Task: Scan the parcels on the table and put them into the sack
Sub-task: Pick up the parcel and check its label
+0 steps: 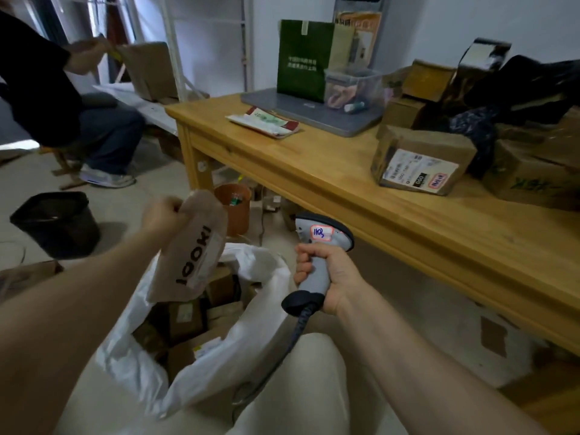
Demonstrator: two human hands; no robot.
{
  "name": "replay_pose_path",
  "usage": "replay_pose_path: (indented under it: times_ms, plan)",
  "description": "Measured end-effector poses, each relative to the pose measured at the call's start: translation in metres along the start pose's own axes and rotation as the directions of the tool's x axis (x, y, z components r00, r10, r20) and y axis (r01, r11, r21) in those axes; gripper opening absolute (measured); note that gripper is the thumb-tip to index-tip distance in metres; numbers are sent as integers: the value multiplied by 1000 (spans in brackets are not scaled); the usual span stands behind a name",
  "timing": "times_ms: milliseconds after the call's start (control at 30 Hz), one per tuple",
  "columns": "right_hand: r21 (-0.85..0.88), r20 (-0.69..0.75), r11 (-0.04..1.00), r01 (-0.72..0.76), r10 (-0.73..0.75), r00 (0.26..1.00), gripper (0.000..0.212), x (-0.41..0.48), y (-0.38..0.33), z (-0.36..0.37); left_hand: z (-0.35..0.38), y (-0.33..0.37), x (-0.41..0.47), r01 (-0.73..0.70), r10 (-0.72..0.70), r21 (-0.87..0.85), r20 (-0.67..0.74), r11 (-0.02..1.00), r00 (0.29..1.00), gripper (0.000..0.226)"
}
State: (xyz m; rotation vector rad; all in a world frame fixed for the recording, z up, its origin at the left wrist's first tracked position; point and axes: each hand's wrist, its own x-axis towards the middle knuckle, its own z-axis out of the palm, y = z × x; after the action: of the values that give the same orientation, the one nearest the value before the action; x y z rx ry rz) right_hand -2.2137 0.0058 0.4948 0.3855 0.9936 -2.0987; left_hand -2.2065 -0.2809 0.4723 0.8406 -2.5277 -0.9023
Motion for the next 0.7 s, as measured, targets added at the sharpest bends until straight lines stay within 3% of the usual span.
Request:
replay_pose_path:
  times_ms: [100, 200, 400, 567, 700]
  plan:
    - [5, -32, 1000, 25, -25, 999, 16, 1, -6, -8, 38, -24, -17, -48, 35, 142, 94, 989, 995, 20]
    - [-40, -68, 997, 72, -74, 995, 21, -5, -21, -18, 75, -6, -28, -68, 32, 131, 260, 989, 965, 33]
    - [-154, -159, 947, 283, -306, 939, 13, -29, -75, -44, 114, 147, -17, -299, 344, -194, 272, 934, 899, 49]
    - [-161, -228, 894, 417, -445, 866, 11, -53, -121, -83, 151, 277, -3, -198, 372, -459, 329, 866, 868, 89]
    - [-156, -207, 883, 442, -467, 860, 9, -65, -144, -103, 180, 320, 20, -103, 322, -409, 516, 907, 794, 121]
